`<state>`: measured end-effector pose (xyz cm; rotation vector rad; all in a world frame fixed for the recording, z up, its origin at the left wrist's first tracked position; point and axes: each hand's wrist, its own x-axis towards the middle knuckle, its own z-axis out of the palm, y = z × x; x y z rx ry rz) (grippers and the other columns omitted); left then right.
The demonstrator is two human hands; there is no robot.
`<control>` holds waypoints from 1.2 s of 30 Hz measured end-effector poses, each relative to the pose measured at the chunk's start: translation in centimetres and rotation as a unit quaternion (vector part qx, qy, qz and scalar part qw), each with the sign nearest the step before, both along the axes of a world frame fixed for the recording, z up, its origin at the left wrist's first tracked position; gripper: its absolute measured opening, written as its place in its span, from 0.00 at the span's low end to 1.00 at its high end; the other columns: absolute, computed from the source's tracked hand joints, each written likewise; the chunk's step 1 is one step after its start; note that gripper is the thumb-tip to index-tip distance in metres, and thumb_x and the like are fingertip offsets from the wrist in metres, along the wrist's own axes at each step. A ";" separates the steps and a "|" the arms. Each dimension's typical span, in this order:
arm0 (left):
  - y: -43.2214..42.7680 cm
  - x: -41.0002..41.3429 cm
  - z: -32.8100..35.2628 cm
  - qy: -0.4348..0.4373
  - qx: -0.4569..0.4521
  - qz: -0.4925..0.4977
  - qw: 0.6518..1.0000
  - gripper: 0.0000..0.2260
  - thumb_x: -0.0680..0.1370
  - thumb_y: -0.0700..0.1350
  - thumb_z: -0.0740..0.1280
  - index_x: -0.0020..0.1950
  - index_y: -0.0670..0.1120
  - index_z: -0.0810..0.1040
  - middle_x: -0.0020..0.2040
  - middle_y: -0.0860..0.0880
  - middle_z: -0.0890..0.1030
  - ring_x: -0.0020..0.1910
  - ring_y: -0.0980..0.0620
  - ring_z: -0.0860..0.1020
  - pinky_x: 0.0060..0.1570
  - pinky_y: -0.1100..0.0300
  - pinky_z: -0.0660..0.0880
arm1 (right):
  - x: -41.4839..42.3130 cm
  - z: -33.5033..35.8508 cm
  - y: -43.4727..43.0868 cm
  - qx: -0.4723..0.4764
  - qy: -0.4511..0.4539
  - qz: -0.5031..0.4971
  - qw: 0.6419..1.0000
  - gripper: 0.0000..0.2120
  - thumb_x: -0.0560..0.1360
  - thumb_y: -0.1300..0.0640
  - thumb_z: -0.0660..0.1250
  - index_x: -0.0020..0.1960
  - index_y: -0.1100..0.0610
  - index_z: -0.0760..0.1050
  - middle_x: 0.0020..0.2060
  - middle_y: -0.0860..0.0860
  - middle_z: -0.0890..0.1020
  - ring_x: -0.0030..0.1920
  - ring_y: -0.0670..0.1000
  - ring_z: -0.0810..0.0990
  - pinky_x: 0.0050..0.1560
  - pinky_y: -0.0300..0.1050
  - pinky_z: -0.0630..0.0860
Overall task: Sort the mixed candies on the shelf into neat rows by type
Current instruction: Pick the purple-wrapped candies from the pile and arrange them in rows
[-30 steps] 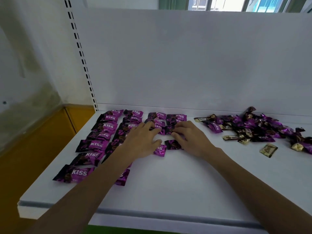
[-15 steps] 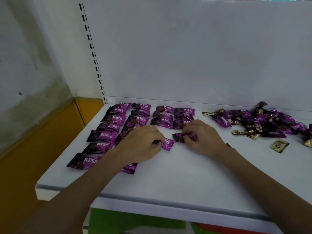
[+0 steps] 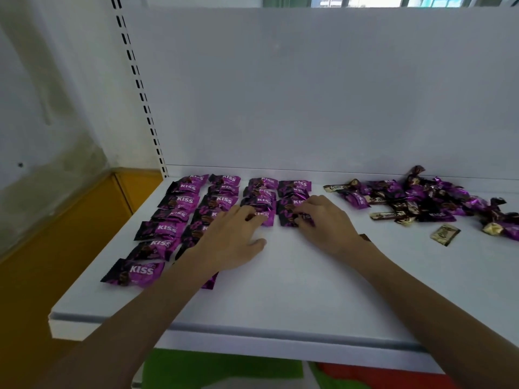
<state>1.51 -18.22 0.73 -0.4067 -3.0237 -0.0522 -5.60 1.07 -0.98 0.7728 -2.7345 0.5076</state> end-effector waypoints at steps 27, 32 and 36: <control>18.9 -11.0 -1.5 0.037 0.109 -0.027 0.993 0.22 0.77 0.35 0.57 0.71 0.47 0.63 0.72 0.49 0.64 0.70 0.48 0.60 0.66 0.54 0.61 | -7.5 2.0 22.4 -0.027 0.013 -0.097 0.995 0.18 0.72 0.63 0.65 0.62 0.57 0.74 0.58 0.57 0.79 0.60 0.60 0.73 0.60 0.53 0.69; 19.9 -12.5 -1.9 0.051 0.125 0.001 0.991 0.22 0.77 0.35 0.60 0.70 0.47 0.67 0.67 0.47 0.68 0.64 0.46 0.64 0.62 0.58 0.63 | -8.9 1.1 23.0 0.029 0.026 -0.040 0.998 0.19 0.73 0.55 0.67 0.63 0.56 0.73 0.58 0.54 0.79 0.59 0.59 0.72 0.59 0.54 0.69; 20.2 -12.6 -1.6 0.062 0.128 0.049 0.989 0.19 0.77 0.42 0.64 0.68 0.47 0.71 0.61 0.44 0.71 0.61 0.45 0.68 0.59 0.55 0.67 | -9.9 1.3 23.1 0.063 0.012 -0.042 0.997 0.21 0.74 0.51 0.65 0.66 0.55 0.70 0.60 0.53 0.77 0.60 0.57 0.68 0.59 0.51 0.66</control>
